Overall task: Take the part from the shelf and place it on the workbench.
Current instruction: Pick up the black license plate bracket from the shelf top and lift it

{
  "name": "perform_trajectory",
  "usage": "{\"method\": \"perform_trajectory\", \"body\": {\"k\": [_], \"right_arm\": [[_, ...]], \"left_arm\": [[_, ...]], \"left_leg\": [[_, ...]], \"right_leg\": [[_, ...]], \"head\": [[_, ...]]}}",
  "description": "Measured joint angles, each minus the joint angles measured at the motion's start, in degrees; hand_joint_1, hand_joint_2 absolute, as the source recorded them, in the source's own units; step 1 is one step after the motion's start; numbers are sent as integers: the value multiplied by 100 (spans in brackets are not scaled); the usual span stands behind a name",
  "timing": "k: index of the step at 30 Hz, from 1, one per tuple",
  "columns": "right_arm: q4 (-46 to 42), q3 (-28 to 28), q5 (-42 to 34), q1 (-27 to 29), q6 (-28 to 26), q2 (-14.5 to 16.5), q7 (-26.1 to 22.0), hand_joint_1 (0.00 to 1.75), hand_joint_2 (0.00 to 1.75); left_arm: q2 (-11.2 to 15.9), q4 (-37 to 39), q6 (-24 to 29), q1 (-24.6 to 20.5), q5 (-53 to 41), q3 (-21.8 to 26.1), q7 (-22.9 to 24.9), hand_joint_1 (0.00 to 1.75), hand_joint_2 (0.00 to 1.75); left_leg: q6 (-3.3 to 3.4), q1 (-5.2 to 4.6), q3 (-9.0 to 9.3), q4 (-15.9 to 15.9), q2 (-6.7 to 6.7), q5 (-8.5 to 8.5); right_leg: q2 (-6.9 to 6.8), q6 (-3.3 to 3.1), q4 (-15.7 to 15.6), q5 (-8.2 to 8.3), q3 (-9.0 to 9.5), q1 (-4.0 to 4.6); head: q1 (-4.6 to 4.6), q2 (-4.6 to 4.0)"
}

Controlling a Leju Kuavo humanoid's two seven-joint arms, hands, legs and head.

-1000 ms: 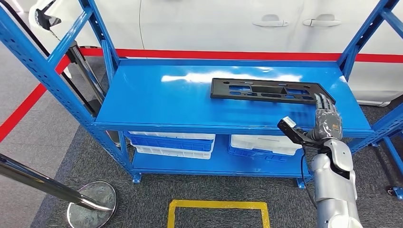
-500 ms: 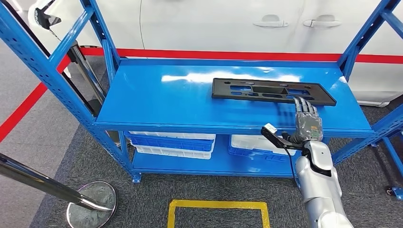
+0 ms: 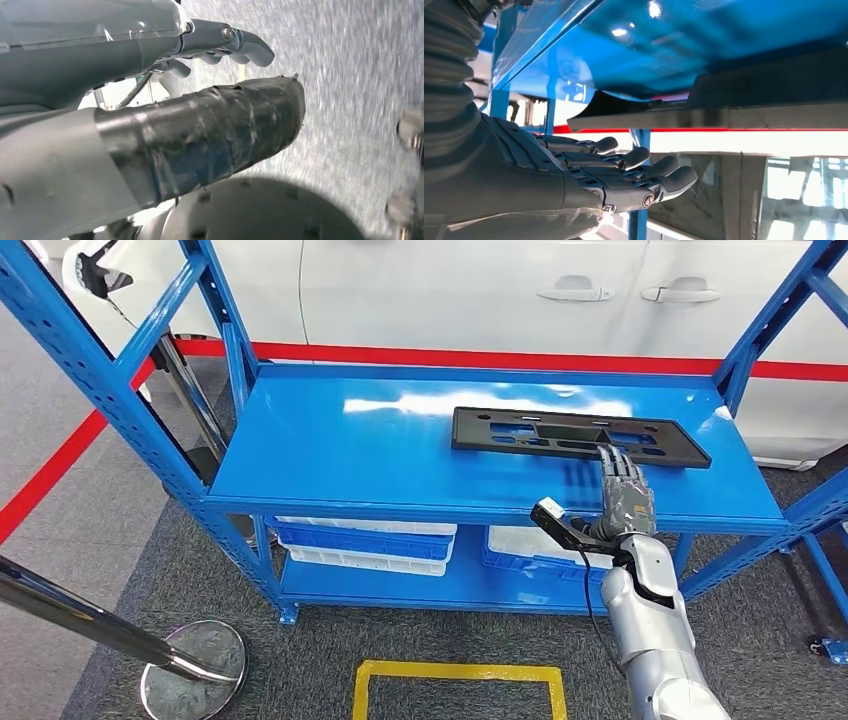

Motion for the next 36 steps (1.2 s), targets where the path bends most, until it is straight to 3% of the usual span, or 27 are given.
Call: {"method": "perform_trajectory", "body": {"k": [3,5,7,9,15,17,22,36], "right_arm": [[-162,-34,-230,-41,182,-65,-36,0,175],[-284,-85,-389,-94,316,-119,-50,0,175],[-414,-155,-558,-134,461,-165,-90,0,175],[-566,-262,-824,-170,695,-218,-150,0,175],[-838,-511,-973,-259,1028,-398,-205,0,175],[-815,-513,-819,-259,960,-405,-201,0,175],[-682,-465,-415,-259,737,-387,-92,0,175],[179,138,494,-419,199,4,282,0,175]], "left_arm": [[2,0,3,3,8,19,3,0,0],[12,0,1,-1,8,39,6,0,0],[26,1,-4,6,9,61,4,0,0],[35,2,-7,18,13,70,-2,0,0],[37,2,-5,21,21,108,7,0,0],[37,2,-3,9,15,121,19,0,0],[34,2,2,-1,-25,123,25,0,0],[31,2,-73,-16,-197,123,33,0,0]], "left_leg": [[-149,55,-7,168,-18,-154],[-232,48,-52,285,-29,-252],[-168,29,-59,302,-33,-267],[-72,22,-36,265,-32,-254],[-49,24,16,189,-29,-248],[-74,26,23,178,-26,-245],[-291,34,24,157,-27,-235],[-302,7,20,180,-29,-237]], "right_leg": [[-6,89,-941,506,425,-48],[16,27,-1255,543,583,-40],[42,-68,-1262,527,584,-34],[54,-91,-1271,523,586,-33],[61,-168,-1271,492,603,-5],[60,-180,-1269,488,610,3],[46,-182,-1265,489,616,4],[34,-148,-1317,515,661,-5]], "head": [[4,0],[6,0],[4,0],[4,0],[5,0],[5,0],[6,0],[6,0]]}}
